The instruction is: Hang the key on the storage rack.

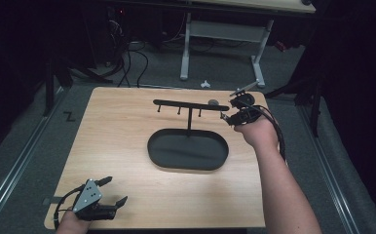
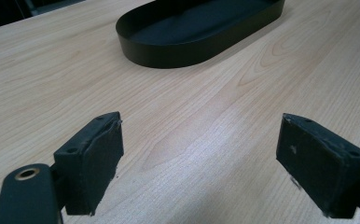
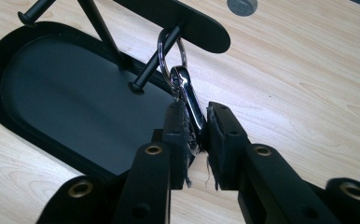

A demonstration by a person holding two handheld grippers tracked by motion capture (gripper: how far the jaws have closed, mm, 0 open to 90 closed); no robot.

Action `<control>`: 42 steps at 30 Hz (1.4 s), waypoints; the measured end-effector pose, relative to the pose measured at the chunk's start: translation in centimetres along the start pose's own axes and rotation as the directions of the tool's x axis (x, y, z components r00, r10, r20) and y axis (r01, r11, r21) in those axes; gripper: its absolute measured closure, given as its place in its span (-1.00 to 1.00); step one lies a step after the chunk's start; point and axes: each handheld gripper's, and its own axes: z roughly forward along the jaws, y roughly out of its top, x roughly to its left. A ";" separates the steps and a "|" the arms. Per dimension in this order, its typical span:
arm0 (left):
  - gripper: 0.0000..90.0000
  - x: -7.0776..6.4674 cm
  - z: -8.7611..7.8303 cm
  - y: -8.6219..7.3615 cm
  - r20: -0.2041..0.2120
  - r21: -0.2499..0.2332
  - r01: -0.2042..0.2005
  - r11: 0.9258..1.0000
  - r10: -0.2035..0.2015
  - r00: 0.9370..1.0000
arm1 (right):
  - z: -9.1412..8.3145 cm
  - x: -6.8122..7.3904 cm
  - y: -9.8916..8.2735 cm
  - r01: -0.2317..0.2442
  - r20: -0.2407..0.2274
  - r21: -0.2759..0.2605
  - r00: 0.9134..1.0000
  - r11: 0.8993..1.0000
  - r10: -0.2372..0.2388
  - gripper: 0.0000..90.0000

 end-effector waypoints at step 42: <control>-0.66 -0.1 0.1 0.0 0.006 0.009 -0.005 1.000 0.005 1.000 | 1.2 0.5 -1.6 -0.020 0.020 -0.014 1.000 1.000 0.020 -0.35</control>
